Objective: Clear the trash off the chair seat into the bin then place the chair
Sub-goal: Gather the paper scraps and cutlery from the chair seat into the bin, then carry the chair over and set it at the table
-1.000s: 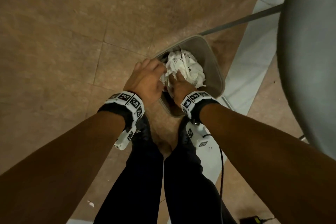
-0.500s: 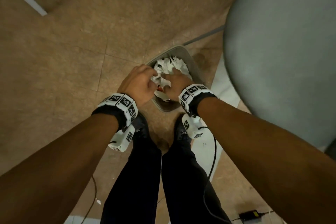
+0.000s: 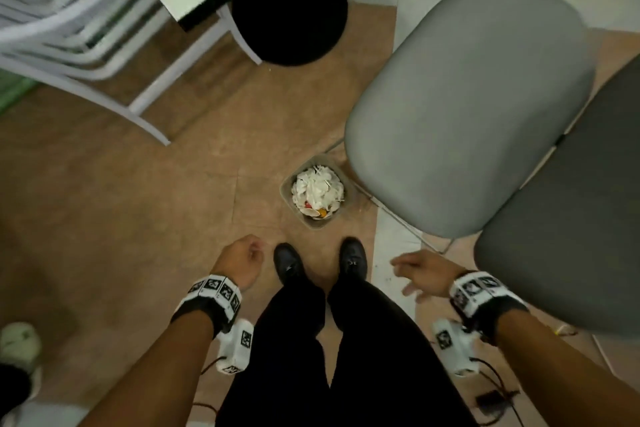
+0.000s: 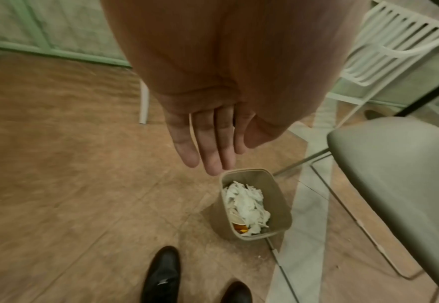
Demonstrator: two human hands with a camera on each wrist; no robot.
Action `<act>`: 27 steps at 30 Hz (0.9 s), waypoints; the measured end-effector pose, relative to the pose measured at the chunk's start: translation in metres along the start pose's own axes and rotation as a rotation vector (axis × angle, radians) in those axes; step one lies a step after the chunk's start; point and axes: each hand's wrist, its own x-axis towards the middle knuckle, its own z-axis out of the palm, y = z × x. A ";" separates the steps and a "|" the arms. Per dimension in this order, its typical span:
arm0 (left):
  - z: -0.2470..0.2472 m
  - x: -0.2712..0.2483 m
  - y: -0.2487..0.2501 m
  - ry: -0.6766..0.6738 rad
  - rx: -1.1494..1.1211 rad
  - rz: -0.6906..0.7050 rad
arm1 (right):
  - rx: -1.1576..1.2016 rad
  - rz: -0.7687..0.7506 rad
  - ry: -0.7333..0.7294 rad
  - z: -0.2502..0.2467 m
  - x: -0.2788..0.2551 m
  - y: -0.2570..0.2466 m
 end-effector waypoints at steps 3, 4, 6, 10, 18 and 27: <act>-0.024 -0.043 -0.029 0.000 0.028 -0.136 | 0.028 0.130 0.042 0.003 -0.044 0.064; -0.032 -0.055 -0.039 -0.011 0.028 -0.168 | -0.007 0.148 0.057 0.008 -0.058 0.081; -0.045 -0.076 -0.054 -0.024 0.029 -0.195 | -0.113 0.191 0.065 0.026 -0.084 0.111; -0.066 -0.108 -0.073 0.025 0.155 -0.160 | -0.242 0.242 0.091 0.072 -0.120 0.152; -0.101 -0.141 -0.122 -0.152 0.382 -0.080 | -0.063 0.182 0.234 0.182 -0.167 0.116; -0.117 -0.123 -0.132 -0.291 0.517 0.042 | 0.330 0.243 0.299 0.306 -0.197 0.150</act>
